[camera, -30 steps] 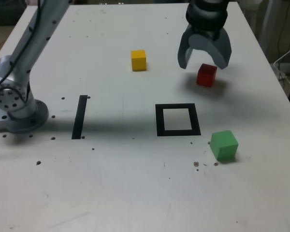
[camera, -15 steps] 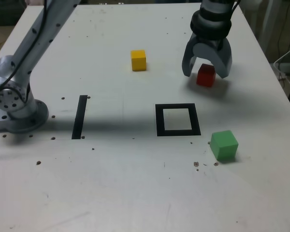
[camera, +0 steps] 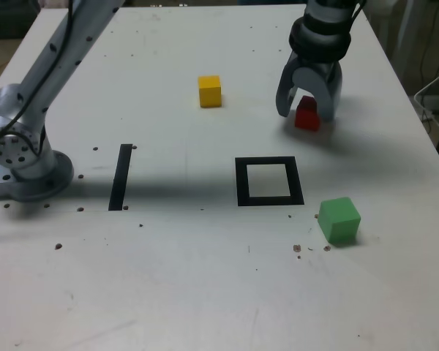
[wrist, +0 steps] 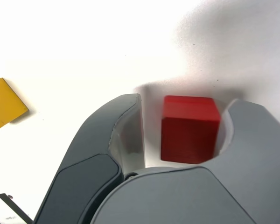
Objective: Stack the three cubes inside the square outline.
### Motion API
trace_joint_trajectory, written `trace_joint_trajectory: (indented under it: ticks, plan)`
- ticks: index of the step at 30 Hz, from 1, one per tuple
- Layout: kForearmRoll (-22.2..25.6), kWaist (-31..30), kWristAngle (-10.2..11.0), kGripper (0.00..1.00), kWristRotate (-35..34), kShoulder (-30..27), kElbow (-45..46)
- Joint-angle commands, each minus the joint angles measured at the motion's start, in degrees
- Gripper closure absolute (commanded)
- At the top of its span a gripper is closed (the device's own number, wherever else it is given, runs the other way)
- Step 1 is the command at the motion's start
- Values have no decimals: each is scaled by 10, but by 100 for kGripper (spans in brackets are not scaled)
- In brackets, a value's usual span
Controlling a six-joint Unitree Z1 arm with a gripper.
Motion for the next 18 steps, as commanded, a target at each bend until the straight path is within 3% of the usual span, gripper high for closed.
trace_joint_trajectory:
  ticks: [1,18]
  plan:
    - [1,-1,-3,49,-2,5,-2]
    - [-14,3,-13,75,-10,-12,9]
